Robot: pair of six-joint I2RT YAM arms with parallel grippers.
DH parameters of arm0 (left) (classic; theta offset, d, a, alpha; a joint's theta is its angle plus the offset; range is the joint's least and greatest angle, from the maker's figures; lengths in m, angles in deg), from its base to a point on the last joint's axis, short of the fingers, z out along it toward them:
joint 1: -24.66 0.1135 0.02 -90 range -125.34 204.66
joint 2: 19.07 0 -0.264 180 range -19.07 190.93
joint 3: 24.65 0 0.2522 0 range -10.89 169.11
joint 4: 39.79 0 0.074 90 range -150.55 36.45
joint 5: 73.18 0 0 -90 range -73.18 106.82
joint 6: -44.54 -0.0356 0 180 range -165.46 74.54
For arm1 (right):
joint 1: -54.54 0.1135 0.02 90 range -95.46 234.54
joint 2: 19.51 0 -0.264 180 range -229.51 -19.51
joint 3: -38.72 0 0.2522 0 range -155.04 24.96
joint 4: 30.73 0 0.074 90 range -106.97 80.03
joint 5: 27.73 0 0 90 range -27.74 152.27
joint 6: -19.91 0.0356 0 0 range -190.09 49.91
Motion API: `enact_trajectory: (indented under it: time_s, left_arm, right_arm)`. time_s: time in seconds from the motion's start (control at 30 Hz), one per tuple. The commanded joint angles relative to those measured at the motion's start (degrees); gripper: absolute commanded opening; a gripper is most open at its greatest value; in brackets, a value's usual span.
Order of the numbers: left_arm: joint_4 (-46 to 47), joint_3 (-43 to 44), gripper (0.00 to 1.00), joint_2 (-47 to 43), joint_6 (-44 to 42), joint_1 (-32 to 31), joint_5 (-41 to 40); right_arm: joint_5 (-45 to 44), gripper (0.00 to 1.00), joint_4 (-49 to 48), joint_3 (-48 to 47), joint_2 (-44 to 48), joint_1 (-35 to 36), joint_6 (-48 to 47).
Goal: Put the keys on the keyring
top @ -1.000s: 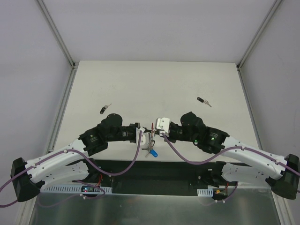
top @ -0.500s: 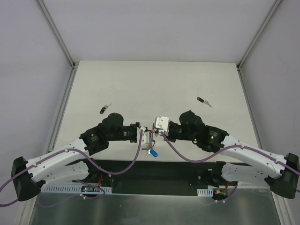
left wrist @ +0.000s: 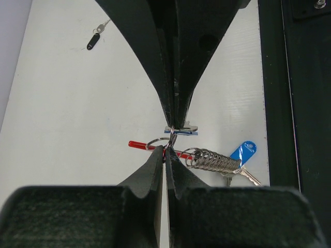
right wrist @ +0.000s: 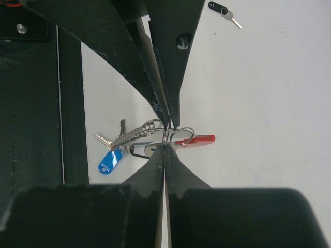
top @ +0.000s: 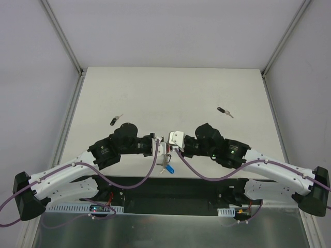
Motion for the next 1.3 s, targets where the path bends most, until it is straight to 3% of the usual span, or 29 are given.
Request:
enact_trajectory:
  time_s: [0.0,0.47,1.27]
  left_arm:
    - [3.9,5.0,0.0,0.5,4.5,-0.7,-1.9]
    - [-1.1,9.3,0.0,4.1,10.4,0.8,-2.9]
    - [-0.8,12.6,0.0,4.8,20.5,9.7,9.2]
  right_arm:
    - [-0.9,0.01,-1.6,-2.6,0.2,1.8,-1.5]
    - [-8.7,0.01,-0.1,-2.3,-0.3,5.3,-4.4]
    - [-16.9,0.01,-1.7,-1.0,-3.8,8.4,-6.6]
